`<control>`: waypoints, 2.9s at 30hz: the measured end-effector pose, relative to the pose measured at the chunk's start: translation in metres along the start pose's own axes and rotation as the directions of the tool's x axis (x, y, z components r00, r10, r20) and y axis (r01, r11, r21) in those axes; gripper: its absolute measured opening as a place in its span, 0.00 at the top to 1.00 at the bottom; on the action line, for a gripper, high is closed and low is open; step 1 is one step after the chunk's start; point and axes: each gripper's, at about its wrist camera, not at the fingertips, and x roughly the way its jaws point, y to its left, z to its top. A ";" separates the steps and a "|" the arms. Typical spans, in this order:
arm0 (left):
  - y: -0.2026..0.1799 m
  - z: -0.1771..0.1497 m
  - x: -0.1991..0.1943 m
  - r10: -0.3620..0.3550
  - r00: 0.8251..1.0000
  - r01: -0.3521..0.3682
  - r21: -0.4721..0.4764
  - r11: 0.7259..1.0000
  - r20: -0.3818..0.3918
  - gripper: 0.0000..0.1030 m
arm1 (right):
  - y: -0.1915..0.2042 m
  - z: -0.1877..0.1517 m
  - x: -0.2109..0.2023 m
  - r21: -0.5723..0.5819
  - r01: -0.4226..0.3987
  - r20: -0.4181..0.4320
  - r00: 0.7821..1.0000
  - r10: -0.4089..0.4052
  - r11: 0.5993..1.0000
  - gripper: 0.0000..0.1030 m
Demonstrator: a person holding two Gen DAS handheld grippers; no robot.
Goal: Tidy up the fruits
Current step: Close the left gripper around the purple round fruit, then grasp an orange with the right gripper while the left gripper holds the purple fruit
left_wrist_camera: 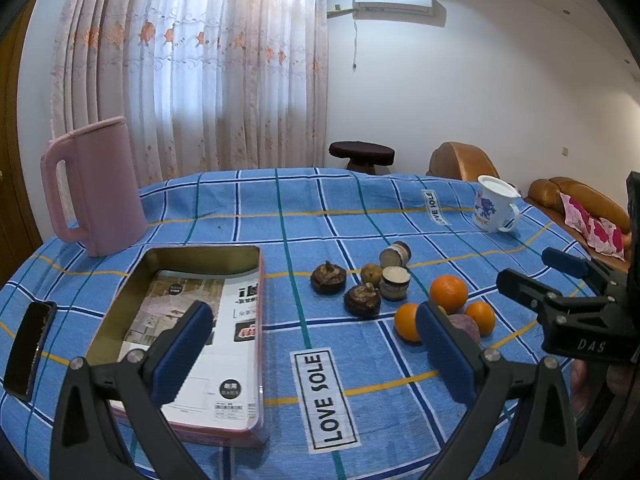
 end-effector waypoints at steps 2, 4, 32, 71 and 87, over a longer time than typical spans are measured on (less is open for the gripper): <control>-0.004 0.000 0.002 -0.010 1.000 0.010 0.005 1.000 -0.001 0.00 | -0.006 -0.002 -0.001 0.005 0.015 0.002 1.000 -0.015 1.000 0.01; -0.014 0.000 0.005 -0.022 1.000 0.022 0.017 1.000 0.001 0.00 | -0.016 -0.005 -0.002 0.017 0.033 0.001 0.999 -0.033 0.999 0.01; -0.099 -0.022 0.070 -0.258 0.930 0.289 0.087 0.953 -0.264 0.53 | -0.070 -0.036 0.002 0.118 0.116 -0.031 0.993 -0.113 0.986 0.01; -0.025 -0.009 0.037 -0.132 0.986 0.138 0.050 0.989 -0.097 0.53 | -0.003 -0.024 0.045 -0.042 -0.138 -0.162 0.978 0.129 0.990 0.64; -0.015 -0.003 0.024 -0.091 0.995 0.093 0.053 0.994 -0.030 0.53 | 0.020 -0.011 0.038 -0.071 -0.179 -0.081 0.982 0.173 0.981 0.64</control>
